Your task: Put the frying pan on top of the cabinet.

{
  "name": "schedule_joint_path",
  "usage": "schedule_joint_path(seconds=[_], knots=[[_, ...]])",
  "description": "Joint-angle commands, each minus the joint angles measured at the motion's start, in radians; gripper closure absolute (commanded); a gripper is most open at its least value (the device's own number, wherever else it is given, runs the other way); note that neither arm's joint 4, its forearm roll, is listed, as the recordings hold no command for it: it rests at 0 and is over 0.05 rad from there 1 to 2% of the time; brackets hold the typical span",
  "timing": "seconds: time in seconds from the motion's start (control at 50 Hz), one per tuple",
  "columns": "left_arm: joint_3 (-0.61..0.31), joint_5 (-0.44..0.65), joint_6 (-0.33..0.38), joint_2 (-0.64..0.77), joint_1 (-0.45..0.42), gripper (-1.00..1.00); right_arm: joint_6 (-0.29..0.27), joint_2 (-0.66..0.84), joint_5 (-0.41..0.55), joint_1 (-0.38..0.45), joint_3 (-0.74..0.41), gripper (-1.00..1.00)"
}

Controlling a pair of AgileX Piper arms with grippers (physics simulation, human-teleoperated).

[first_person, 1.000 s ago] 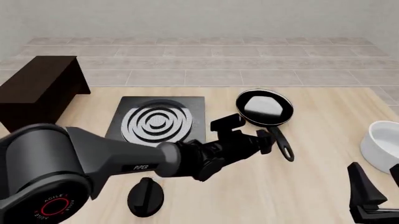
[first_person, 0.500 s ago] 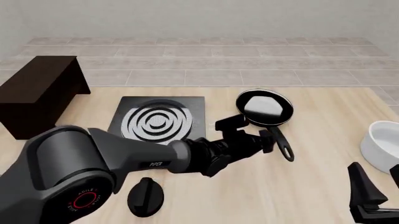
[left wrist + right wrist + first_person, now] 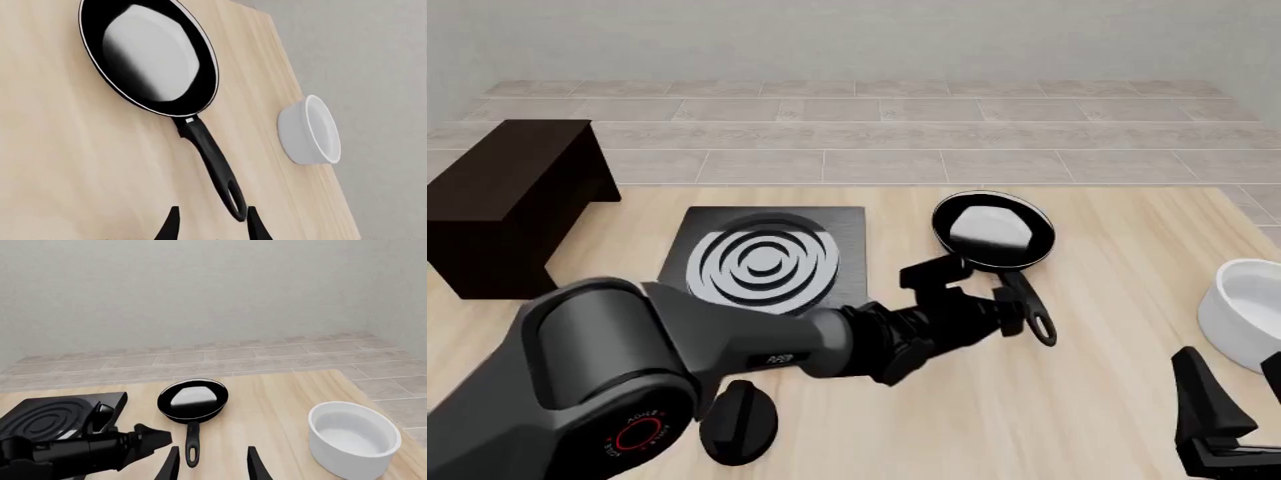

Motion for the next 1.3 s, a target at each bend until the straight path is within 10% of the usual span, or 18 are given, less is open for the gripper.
schedule_joint_path(seconds=[0.02, 1.3], knots=[[-0.016, -0.002, -0.015, 0.018, -0.013, -1.00, 0.000, 0.004, 0.000, 0.000, -0.002, -1.00], [-0.126, 0.017, -0.034, 0.115, -0.031, -1.00, 0.005, 0.019, -0.013, -0.007, 0.000, -1.00]])
